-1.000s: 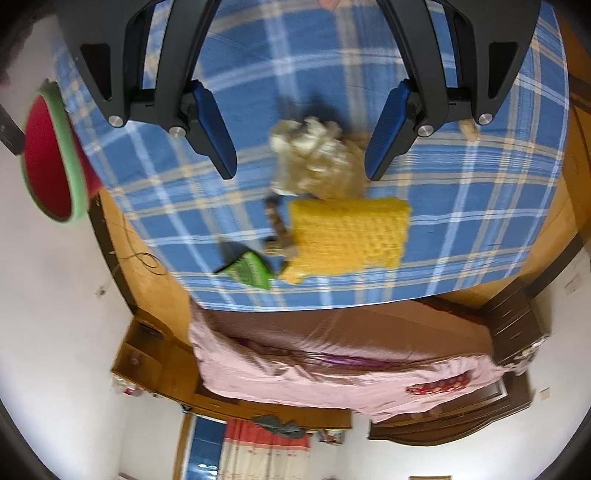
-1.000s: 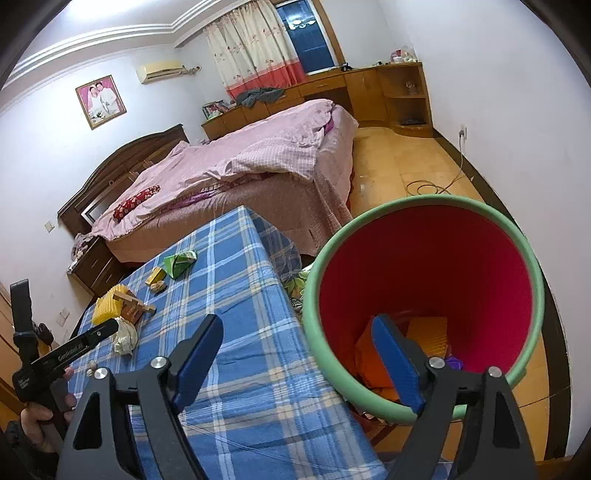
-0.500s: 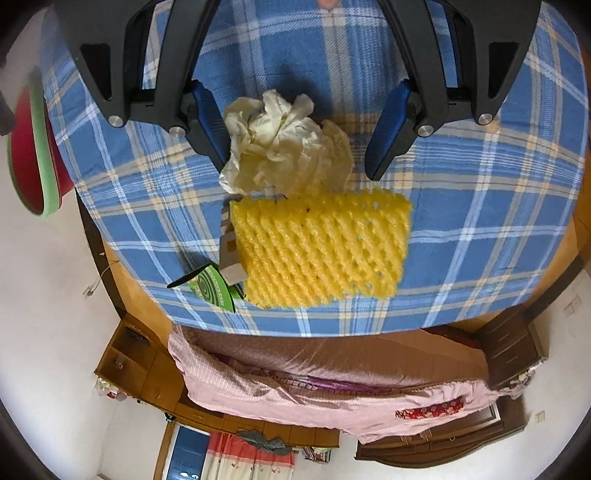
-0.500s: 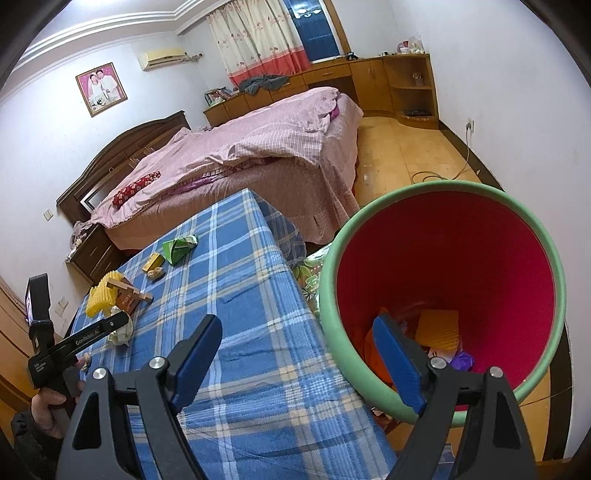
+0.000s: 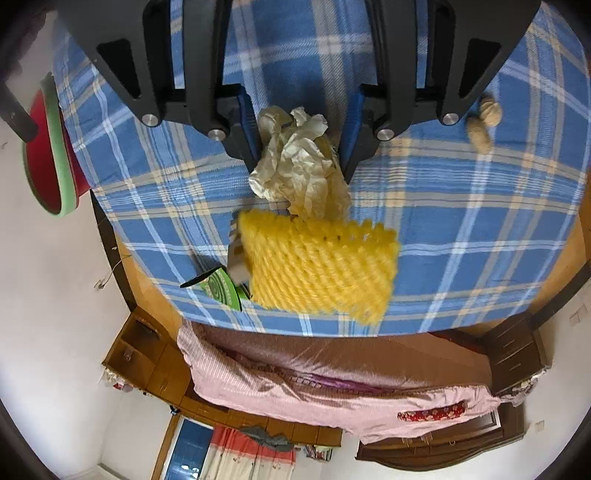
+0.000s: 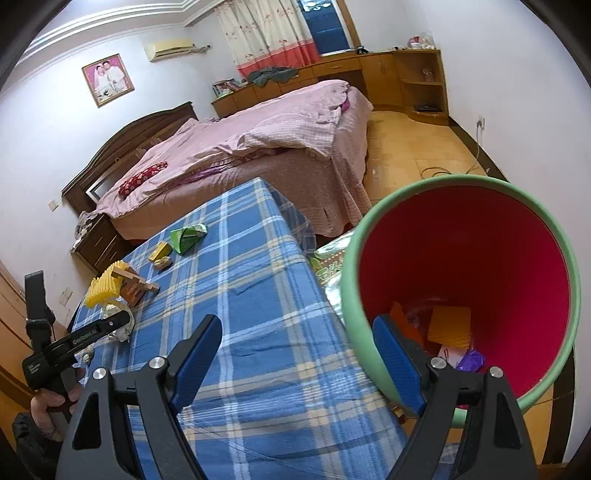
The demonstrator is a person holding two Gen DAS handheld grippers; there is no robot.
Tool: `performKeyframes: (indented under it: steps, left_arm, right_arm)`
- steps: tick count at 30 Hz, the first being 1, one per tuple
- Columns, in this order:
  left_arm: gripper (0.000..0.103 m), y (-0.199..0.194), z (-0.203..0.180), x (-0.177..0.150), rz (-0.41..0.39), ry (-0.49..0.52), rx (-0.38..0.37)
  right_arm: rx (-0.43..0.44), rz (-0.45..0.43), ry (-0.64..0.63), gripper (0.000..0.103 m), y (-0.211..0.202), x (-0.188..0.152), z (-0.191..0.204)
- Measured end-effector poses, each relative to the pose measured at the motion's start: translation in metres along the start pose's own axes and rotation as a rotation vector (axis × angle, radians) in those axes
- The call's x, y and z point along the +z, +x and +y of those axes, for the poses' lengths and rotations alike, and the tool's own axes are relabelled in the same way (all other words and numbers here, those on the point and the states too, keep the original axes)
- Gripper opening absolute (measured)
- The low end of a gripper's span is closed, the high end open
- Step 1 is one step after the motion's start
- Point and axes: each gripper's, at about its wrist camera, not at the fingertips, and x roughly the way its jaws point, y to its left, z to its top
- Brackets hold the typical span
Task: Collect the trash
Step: 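Grasp the white crumpled plastic with the left tool, then grasp the wooden stick with the right tool while the left tool holds the white plastic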
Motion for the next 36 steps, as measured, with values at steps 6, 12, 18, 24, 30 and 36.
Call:
performKeyframes:
  steps: [6,12,18,24,30,36]
  left_arm:
    - [0.039,-0.027,0.013,-0.005,-0.035,-0.015,-0.005]
    - [0.039,-0.049,0.033,-0.015,-0.056,-0.036,0.018]
    - [0.039,-0.059,0.059,-0.018,-0.068,-0.082,0.048]
    - [0.039,-0.061,0.077,-0.022,-0.076,-0.119,0.072]
    - [0.039,-0.061,0.089,-0.026,-0.079,-0.144,0.078]
    - [0.039,-0.061,0.099,-0.028,-0.084,-0.167,0.075]
  right_arm:
    - [0.028,0.006,-0.032,0.086,0.003,0.001,0.019]
    - [0.071,0.016,-0.084,0.086,0.01,0.001,0.049]
    - [0.123,0.036,-0.141,0.086,0.018,0.0,0.084]
    - [0.174,0.067,-0.206,0.086,0.031,-0.005,0.121]
    - [0.206,0.116,-0.264,0.086,0.052,-0.011,0.154]
    - [0.203,0.158,-0.318,0.086,0.076,-0.018,0.182]
